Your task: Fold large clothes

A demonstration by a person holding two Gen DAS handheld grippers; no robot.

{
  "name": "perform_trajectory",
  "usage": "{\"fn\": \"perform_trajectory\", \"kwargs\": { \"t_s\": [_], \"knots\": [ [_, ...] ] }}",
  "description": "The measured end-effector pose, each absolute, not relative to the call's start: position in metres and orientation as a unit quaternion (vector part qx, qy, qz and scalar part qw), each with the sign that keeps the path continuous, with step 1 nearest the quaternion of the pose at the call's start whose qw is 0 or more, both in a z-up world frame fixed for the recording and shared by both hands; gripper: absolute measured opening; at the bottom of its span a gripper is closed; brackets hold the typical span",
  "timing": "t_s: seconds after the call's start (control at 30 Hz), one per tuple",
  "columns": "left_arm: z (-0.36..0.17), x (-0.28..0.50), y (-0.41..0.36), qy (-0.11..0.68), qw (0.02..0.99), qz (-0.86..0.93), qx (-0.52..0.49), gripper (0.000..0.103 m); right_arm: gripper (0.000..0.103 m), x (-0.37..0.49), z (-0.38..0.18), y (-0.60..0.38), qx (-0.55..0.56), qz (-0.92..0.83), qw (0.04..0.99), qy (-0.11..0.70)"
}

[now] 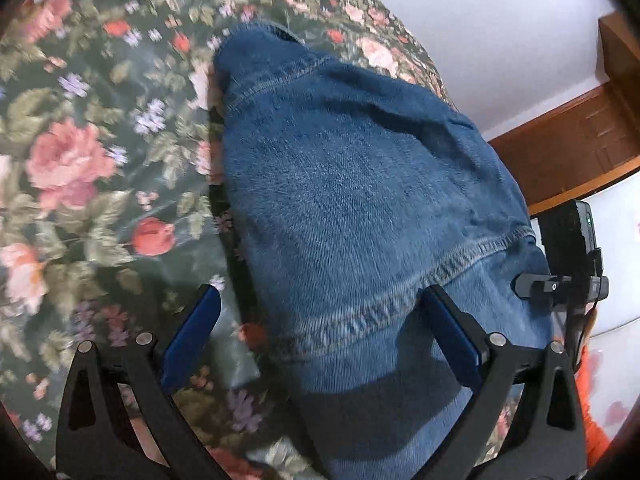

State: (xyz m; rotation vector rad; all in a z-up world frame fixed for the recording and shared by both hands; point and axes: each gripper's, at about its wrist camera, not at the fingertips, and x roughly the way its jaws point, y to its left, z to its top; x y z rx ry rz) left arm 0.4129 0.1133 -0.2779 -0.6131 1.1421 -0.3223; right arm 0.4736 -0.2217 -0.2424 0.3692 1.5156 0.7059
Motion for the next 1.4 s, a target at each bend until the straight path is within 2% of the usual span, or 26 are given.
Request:
{"fn": "perform_trajectory", "kwargs": {
  "t_s": [0.37, 0.43, 0.47, 0.5, 0.6, 0.7, 0.77, 0.9, 1.2, 1.4],
  "knots": [
    [-0.303, 0.449, 0.096, 0.539, 0.735, -0.185, -0.367, 0.103, 0.103, 0.482, -0.25, -0.189, 0.13, 0.322, 0.659, 0.667],
    [-0.297, 0.449, 0.093, 0.538, 0.74, -0.185, -0.359, 0.098, 0.103, 0.482, -0.25, -0.192, 0.144, 0.318, 0.662, 0.663],
    [-0.293, 0.448, 0.091, 0.537, 0.744, -0.182, -0.353, 0.092, 0.101, 0.482, -0.25, -0.193, 0.15, 0.316, 0.664, 0.661],
    [-0.287, 0.448, 0.089, 0.537, 0.748, -0.179, -0.346, 0.085, 0.095, 0.481, -0.249, -0.194, 0.153, 0.313, 0.667, 0.658],
    [-0.264, 0.446, 0.083, 0.53, 0.767, -0.174, -0.319, 0.072, 0.079, 0.477, -0.245, -0.204, 0.175, 0.306, 0.668, 0.655],
    [-0.241, 0.44, 0.078, 0.52, 0.786, -0.17, -0.288, 0.068, 0.068, 0.472, -0.238, -0.208, 0.185, 0.3, 0.672, 0.651],
    [-0.223, 0.435, 0.077, 0.511, 0.796, -0.169, -0.277, 0.066, 0.065, 0.466, -0.231, -0.208, 0.186, 0.3, 0.676, 0.647],
    [-0.178, 0.423, 0.084, 0.482, 0.82, -0.165, -0.259, 0.065, 0.063, 0.452, -0.204, -0.197, 0.178, 0.315, 0.687, 0.631],
    [-0.069, 0.379, 0.141, 0.377, 0.89, -0.147, -0.211, 0.065, 0.063, 0.43, -0.097, -0.151, 0.158, 0.375, 0.737, 0.539],
    [-0.043, 0.349, 0.18, 0.343, 0.91, -0.113, -0.202, 0.065, 0.063, 0.423, -0.062, -0.103, 0.156, 0.408, 0.744, 0.506]
  ]
}}
